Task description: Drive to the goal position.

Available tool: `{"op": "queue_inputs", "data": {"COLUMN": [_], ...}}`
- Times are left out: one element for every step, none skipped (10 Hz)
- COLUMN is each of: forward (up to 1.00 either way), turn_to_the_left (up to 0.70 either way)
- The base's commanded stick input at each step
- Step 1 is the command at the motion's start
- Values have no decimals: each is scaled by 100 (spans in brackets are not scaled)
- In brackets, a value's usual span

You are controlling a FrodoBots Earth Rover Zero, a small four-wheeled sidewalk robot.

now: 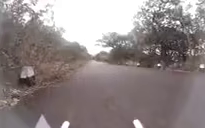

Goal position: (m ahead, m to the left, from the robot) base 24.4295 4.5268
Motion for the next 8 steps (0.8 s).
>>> {"op": "queue_inputs", "data": {"forward": [50, 50, 50, 50, 50, 50, 50, 50], "turn_to_the_left": [0, 0, 0, 0, 0, 0, 0, 0]}}
